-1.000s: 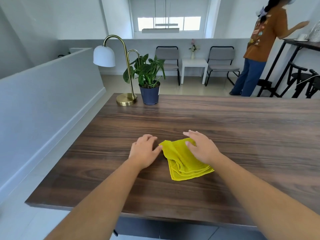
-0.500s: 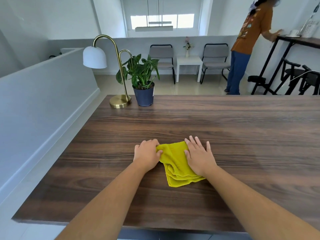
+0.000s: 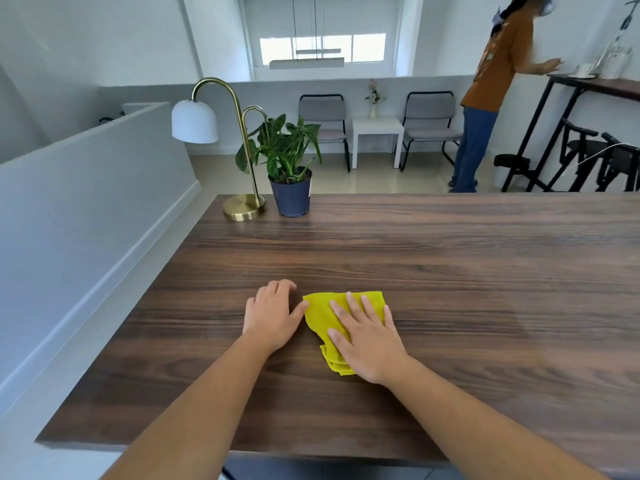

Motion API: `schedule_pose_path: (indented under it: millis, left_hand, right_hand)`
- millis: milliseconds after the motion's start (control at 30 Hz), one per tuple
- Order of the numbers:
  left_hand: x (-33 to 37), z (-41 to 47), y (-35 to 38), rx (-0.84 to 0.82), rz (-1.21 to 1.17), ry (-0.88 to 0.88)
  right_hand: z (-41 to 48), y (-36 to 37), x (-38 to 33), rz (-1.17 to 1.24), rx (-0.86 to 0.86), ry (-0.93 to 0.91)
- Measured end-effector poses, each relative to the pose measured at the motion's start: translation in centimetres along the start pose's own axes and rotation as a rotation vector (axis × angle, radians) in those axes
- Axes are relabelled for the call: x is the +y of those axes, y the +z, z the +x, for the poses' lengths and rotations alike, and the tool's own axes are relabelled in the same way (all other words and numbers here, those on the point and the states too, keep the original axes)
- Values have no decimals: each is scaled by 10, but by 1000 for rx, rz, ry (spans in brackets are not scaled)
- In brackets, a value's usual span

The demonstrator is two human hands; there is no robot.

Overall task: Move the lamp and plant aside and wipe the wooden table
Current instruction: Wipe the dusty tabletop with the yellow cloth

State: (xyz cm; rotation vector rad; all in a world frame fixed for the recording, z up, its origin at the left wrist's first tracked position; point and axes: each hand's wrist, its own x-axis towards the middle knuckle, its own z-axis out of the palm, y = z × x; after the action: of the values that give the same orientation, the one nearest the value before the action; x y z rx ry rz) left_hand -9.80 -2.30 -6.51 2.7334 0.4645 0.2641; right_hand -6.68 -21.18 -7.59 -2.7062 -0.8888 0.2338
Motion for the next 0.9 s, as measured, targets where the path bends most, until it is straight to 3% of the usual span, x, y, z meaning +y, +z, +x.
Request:
schedule_pose_path:
  millis: [100, 267, 533, 900]
  left_hand:
    - [-25, -6, -6, -23, 81, -57]
    - [-52, -22, -8, -99, 147, -47]
    - [-55, -23, -4, -43, 93, -45]
    - [-53, -24, -8, -76, 111, -42]
  right_hand:
    - [8, -1, 16, -81, -36, 18]
    - [21, -17, 39, -231, 7, 262]
    - [-7, 28, -62, -162, 33, -85]
    - [-17, 15, -30, -110, 15, 63]
